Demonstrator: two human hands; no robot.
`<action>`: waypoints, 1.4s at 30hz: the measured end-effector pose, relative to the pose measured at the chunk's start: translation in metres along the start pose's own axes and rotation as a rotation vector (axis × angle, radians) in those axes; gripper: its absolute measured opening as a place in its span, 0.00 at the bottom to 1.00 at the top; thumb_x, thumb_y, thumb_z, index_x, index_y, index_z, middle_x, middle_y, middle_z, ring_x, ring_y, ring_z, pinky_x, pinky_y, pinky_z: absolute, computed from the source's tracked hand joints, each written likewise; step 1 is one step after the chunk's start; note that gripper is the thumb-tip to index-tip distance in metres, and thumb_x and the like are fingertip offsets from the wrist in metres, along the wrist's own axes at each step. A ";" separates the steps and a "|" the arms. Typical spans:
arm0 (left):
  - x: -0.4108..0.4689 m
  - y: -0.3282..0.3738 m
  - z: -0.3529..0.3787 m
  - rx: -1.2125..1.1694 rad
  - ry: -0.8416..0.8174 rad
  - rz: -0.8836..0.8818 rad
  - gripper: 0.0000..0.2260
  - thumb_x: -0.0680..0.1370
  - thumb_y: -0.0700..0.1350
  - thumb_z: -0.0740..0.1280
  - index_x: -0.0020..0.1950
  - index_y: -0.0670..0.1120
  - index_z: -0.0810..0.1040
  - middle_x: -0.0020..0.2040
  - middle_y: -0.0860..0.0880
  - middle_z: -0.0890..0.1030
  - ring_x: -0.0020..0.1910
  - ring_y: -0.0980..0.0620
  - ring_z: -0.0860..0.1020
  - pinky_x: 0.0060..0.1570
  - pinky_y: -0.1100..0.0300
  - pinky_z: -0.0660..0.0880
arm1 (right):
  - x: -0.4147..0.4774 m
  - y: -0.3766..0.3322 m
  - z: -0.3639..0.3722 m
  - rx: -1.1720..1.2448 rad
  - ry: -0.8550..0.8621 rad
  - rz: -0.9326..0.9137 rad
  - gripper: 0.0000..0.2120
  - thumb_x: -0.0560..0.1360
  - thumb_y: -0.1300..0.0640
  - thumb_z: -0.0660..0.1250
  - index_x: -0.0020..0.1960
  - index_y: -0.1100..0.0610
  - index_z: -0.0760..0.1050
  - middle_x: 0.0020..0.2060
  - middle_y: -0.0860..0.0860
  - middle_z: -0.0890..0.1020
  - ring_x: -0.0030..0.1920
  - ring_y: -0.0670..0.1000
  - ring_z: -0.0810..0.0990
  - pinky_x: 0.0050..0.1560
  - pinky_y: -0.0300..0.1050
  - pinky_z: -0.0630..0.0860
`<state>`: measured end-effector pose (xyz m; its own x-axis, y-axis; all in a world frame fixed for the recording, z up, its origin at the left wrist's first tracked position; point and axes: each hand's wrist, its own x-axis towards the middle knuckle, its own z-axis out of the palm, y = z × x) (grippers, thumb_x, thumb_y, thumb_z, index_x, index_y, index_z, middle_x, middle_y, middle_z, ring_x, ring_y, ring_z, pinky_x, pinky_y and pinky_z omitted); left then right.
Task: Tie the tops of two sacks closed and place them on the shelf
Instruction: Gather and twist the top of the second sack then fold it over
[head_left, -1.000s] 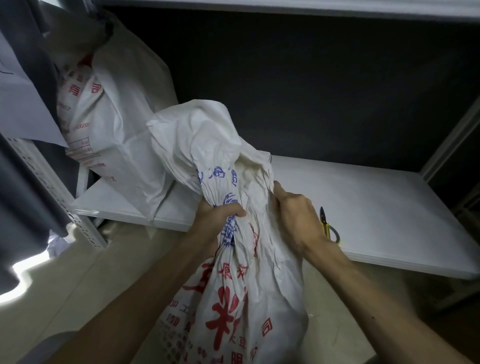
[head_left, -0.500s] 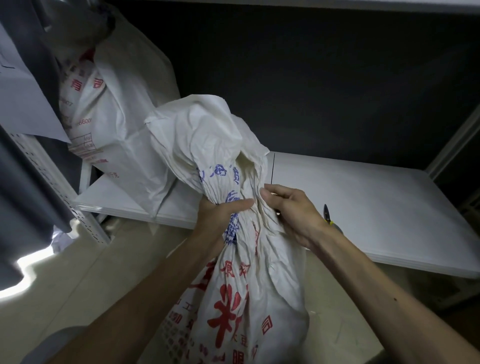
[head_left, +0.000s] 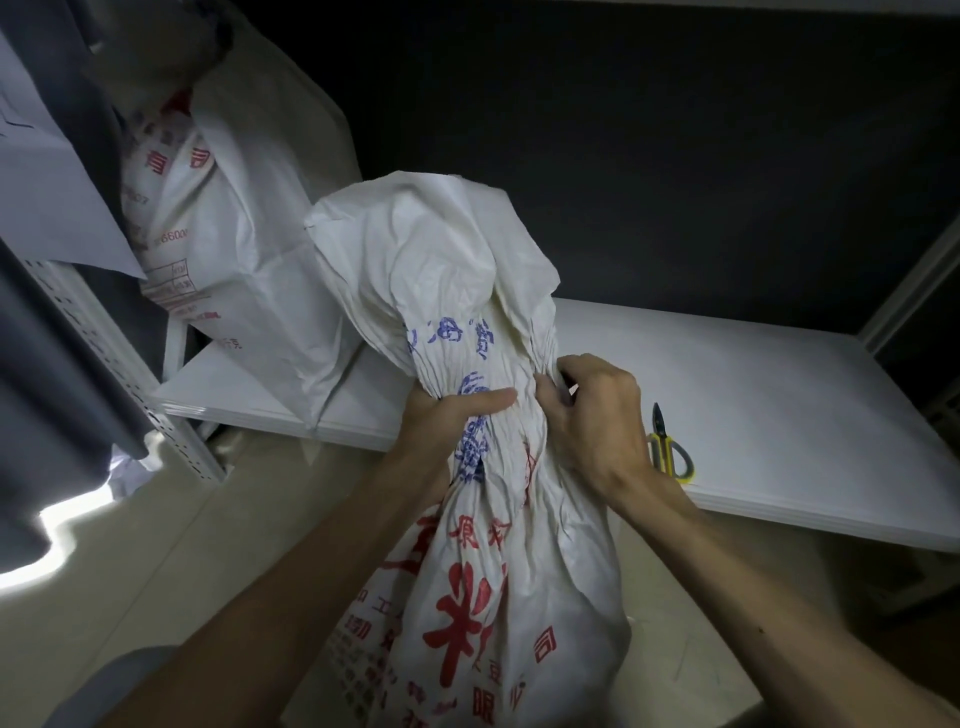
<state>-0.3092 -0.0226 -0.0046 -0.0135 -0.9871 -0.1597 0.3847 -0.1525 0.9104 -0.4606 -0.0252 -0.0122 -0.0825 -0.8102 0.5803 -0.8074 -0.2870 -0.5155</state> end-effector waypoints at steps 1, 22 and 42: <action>0.000 0.000 0.000 -0.008 0.002 -0.002 0.18 0.68 0.29 0.75 0.54 0.43 0.81 0.43 0.50 0.87 0.42 0.52 0.86 0.36 0.61 0.81 | 0.000 0.001 0.001 -0.003 -0.003 -0.036 0.19 0.74 0.60 0.68 0.29 0.59 0.63 0.25 0.50 0.66 0.27 0.51 0.64 0.33 0.43 0.56; 0.000 -0.001 -0.001 -0.032 -0.016 0.029 0.18 0.68 0.28 0.74 0.56 0.40 0.82 0.49 0.47 0.87 0.46 0.49 0.86 0.39 0.60 0.81 | 0.026 0.001 -0.010 1.020 -0.519 0.806 0.03 0.71 0.65 0.71 0.44 0.63 0.81 0.37 0.57 0.85 0.38 0.52 0.83 0.40 0.42 0.81; 0.001 0.001 -0.003 0.027 0.044 0.032 0.17 0.67 0.30 0.77 0.53 0.45 0.82 0.49 0.48 0.87 0.47 0.50 0.86 0.42 0.59 0.82 | 0.008 -0.002 -0.008 -0.055 -0.137 -0.094 0.23 0.79 0.56 0.64 0.28 0.56 0.61 0.21 0.45 0.60 0.23 0.47 0.60 0.30 0.42 0.58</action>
<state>-0.3061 -0.0242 -0.0046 0.0393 -0.9885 -0.1460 0.3593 -0.1224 0.9252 -0.4645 -0.0269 -0.0013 0.0719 -0.8443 0.5310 -0.8388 -0.3392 -0.4258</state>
